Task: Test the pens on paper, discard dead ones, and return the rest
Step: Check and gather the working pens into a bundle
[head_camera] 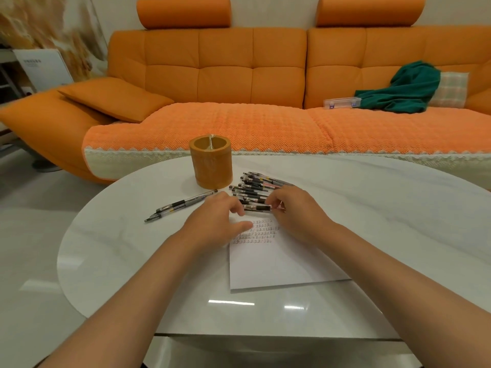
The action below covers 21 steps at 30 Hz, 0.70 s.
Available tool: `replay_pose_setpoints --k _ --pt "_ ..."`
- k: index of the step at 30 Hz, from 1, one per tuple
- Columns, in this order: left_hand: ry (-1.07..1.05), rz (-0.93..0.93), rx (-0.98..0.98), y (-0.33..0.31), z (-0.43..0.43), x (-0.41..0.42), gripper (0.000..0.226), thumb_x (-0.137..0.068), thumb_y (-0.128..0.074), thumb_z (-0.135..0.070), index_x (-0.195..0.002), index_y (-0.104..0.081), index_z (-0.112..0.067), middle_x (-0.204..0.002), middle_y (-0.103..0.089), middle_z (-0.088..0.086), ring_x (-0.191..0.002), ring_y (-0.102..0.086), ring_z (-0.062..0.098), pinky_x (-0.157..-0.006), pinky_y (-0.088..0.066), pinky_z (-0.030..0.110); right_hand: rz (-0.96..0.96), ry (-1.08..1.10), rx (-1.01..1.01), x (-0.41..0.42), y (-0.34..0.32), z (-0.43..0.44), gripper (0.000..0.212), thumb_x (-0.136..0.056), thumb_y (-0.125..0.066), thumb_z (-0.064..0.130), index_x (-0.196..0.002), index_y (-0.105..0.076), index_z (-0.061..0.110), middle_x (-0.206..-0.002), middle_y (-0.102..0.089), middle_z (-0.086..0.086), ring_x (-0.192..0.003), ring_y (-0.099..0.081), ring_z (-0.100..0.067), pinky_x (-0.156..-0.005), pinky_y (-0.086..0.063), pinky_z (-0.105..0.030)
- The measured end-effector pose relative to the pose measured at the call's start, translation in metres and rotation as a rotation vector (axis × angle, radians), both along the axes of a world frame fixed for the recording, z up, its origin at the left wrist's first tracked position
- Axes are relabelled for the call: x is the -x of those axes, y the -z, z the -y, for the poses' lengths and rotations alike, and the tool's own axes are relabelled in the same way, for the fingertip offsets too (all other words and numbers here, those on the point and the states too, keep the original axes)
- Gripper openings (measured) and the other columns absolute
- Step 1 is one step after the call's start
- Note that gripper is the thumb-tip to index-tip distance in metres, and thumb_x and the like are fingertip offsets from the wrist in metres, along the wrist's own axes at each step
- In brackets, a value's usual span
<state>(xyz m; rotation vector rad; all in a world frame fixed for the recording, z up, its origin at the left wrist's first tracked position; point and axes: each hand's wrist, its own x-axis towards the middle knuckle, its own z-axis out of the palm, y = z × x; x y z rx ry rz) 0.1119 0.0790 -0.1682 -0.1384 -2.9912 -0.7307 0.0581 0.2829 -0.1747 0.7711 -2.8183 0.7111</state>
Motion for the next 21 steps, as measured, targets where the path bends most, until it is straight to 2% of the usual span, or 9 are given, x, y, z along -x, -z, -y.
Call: replay_pose_setpoints --k 4,6,9,13,16,19,21 --pt "0.084 0.111 0.164 0.000 0.003 -0.005 0.060 -0.076 -0.068 -0.070 -0.128 -0.055 -0.043 -0.125 -0.044 -0.014 -0.123 -0.033 0.007 -0.100 -0.041 0.033 -0.038 -0.032 -0.046 -0.002 0.004 0.007 0.020 -0.095 -0.061 0.016 -0.109 -0.074 0.020 -0.108 -0.068 0.002 -0.105 -0.057 -0.017 -0.086 -0.046 -0.027" --pt "0.099 0.134 0.170 0.001 0.006 -0.007 0.065 -0.076 -0.067 -0.071 -0.134 -0.052 -0.045 -0.131 -0.042 -0.012 -0.128 -0.029 0.010 -0.103 -0.037 0.034 -0.048 -0.045 -0.049 -0.003 0.006 0.011 0.018 -0.094 -0.063 0.019 -0.109 -0.074 0.022 -0.107 -0.066 0.002 -0.103 -0.058 -0.017 -0.087 -0.048 -0.030" --pt "0.100 0.158 0.157 0.001 0.010 -0.009 0.066 -0.077 -0.068 -0.069 -0.136 -0.051 -0.045 -0.137 -0.041 -0.011 -0.132 -0.028 0.011 -0.108 -0.036 0.036 -0.164 -0.024 -0.111 -0.002 0.008 0.018 0.015 -0.092 -0.066 0.025 -0.103 -0.076 0.028 -0.103 -0.068 0.005 -0.100 -0.059 -0.019 -0.085 -0.047 -0.035" --pt "0.113 0.173 0.143 0.000 0.017 -0.011 0.063 -0.079 -0.069 -0.066 -0.135 -0.052 -0.044 -0.133 -0.042 -0.011 -0.130 -0.030 0.011 -0.107 -0.038 0.037 -0.228 0.032 -0.162 -0.001 0.002 0.027 0.013 -0.092 -0.064 0.028 -0.097 -0.076 0.031 -0.094 -0.068 0.006 -0.097 -0.060 -0.020 -0.080 -0.047 -0.036" --pt "0.086 0.135 0.067 0.000 0.023 -0.011 0.055 -0.085 -0.065 -0.062 -0.134 -0.055 -0.039 -0.123 -0.047 -0.011 -0.123 -0.037 0.010 -0.104 -0.041 0.037 -0.201 0.033 -0.198 -0.001 -0.002 0.034 0.018 -0.091 -0.063 0.034 -0.106 -0.073 0.031 -0.100 -0.065 0.005 -0.100 -0.059 -0.020 -0.083 -0.046 -0.035" --pt "-0.019 -0.005 0.040 -0.003 0.037 -0.007 0.039 -0.093 -0.061 -0.050 -0.129 -0.060 -0.034 -0.119 -0.054 -0.008 -0.115 -0.045 0.011 -0.097 -0.044 0.033 -0.184 0.015 -0.202 -0.006 -0.006 0.046 0.026 -0.091 -0.064 0.035 -0.117 -0.068 0.029 -0.109 -0.063 0.004 -0.106 -0.056 -0.021 -0.087 -0.045 -0.035" --pt "-0.110 -0.094 0.089 -0.006 0.051 -0.004 0.034 -0.097 -0.059 -0.042 -0.128 -0.061 -0.030 -0.123 -0.057 -0.005 -0.115 -0.047 0.013 -0.098 -0.045 0.033 -0.180 -0.017 -0.197 -0.010 -0.009 0.057 0.026 -0.093 -0.063 0.031 -0.118 -0.067 0.027 -0.112 -0.063 0.002 -0.107 -0.056 -0.022 -0.084 -0.046 -0.035"
